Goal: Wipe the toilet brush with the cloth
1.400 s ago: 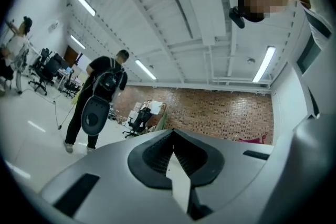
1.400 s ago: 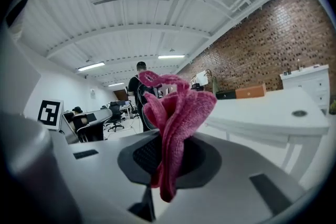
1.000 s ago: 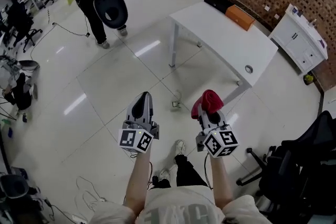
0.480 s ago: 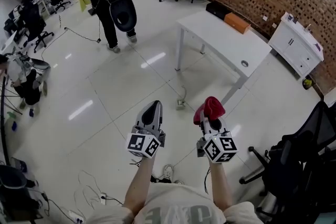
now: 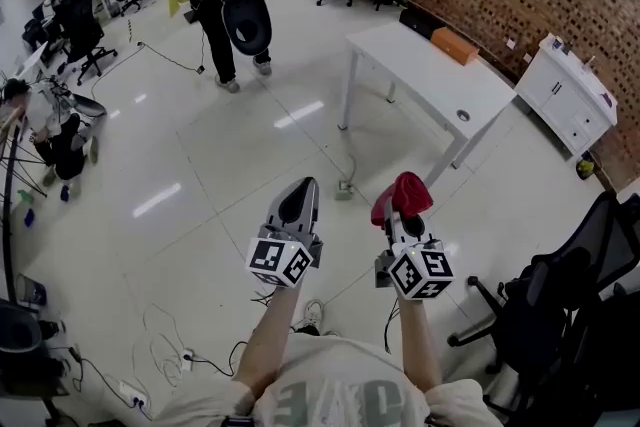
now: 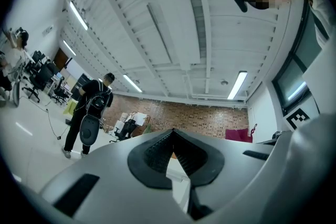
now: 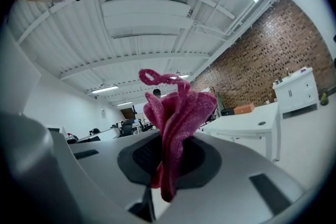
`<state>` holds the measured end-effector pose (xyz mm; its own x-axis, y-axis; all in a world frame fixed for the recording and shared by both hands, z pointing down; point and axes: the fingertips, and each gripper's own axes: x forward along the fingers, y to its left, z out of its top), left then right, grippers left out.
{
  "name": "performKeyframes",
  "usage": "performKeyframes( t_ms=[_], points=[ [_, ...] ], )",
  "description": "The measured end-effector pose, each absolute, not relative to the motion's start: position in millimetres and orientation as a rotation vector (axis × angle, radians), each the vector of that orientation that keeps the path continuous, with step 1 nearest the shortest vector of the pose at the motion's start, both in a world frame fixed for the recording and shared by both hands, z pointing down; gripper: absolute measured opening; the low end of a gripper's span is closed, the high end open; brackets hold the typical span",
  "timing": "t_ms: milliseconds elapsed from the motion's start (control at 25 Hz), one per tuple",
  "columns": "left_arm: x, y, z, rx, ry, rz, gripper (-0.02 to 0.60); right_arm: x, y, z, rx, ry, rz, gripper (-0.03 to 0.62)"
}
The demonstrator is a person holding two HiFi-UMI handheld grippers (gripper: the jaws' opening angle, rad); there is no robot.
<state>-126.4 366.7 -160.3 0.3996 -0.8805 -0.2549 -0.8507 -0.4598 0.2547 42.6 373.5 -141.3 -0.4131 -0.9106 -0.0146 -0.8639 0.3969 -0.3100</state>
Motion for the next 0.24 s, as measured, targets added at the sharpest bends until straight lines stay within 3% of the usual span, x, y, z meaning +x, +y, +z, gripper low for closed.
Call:
performKeyframes(
  t_ms=[240],
  points=[
    [-130.2, 377.7, -181.6, 2.583, -1.637, -0.588, 0.005, 41.3, 378.6, -164.2, -1.539, 2.471, -0.298, 0.031]
  ],
)
